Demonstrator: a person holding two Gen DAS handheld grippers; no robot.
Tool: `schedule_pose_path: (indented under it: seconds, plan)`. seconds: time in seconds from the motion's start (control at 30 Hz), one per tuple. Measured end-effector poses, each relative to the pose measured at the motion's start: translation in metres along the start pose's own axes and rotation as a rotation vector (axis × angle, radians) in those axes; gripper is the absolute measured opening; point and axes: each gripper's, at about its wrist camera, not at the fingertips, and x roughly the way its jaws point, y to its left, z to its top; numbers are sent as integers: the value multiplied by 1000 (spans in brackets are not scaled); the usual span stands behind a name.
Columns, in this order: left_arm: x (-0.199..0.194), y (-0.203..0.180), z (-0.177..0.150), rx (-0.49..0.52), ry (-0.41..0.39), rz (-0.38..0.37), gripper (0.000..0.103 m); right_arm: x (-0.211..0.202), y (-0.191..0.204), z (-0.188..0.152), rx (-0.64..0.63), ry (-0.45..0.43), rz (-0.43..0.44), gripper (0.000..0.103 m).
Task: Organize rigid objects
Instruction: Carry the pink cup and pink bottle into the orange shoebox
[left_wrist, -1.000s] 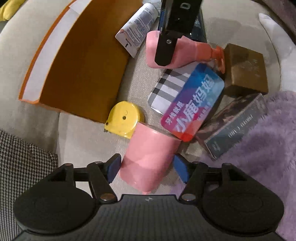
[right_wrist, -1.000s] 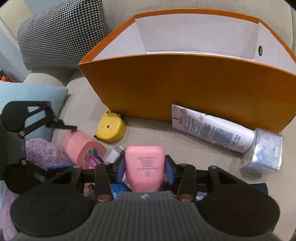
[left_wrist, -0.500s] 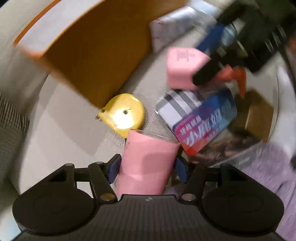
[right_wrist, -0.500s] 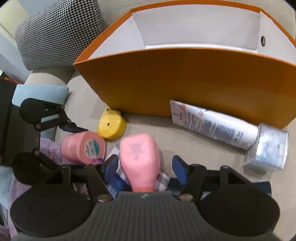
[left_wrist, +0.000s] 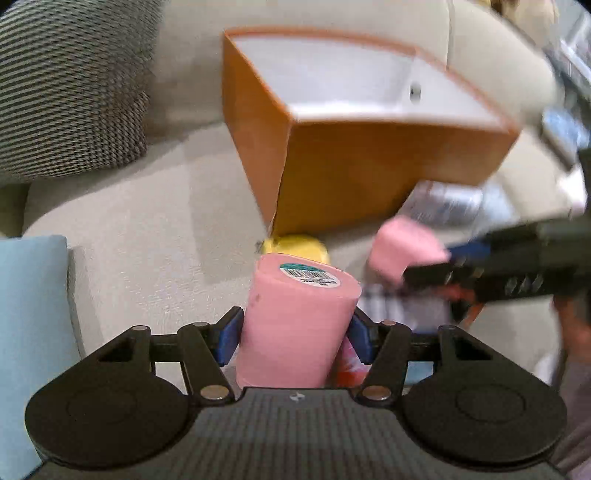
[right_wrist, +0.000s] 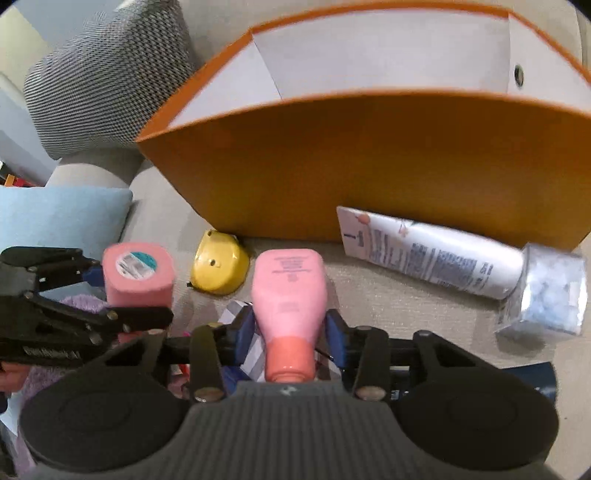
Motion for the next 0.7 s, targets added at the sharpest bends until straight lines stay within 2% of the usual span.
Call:
schedule_pose_path:
  seconds: [0.17, 0.23, 0.37, 0.47, 0.6, 0.7]
  plan:
    - [-36, -11, 13, -71, -71, -29, 68, -30, 11, 2, -15, -72, 3, 43]
    - [-49, -12, 23, -104, -85, -69, 68, -47, 15, 4, -21, -115, 7, 43]
    - [-76, -17, 63, -119, -132, -125, 68, -86, 17, 19, -52, -207, 4, 43]
    - [-89, -21, 104, -94, -160, -126, 68, -105, 18, 44, -86, -266, -18, 43]
    - [-71, -26, 161, -89, -143, -118, 69, -112, 12, 84, -139, -315, -84, 43]
    - [-35, -22, 193, -148, -48, -118, 68, -98, -2, 114, -150, -290, -109, 43]
